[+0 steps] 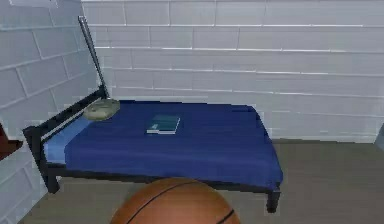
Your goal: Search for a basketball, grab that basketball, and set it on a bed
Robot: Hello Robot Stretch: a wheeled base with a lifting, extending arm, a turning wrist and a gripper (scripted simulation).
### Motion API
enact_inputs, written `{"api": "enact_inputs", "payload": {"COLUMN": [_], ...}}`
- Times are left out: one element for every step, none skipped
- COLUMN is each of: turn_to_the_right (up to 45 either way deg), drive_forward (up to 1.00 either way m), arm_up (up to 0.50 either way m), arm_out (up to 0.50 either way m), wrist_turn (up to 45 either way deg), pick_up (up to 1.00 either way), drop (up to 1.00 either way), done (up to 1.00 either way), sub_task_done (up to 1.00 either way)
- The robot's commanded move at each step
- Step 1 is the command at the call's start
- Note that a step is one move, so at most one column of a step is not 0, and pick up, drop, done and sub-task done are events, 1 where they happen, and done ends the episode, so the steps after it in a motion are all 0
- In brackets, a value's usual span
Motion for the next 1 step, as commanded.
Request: {"api": "enact_inputs", "payload": {"turn_to_the_right": [-30.0], "drive_forward": [0.00], "arm_up": [0.00], "arm_out": [0.00], "wrist_turn": [0.0], "pick_up": [0.00], "drop": [0.00], "done": [0.00], "sub_task_done": [0.00]}}
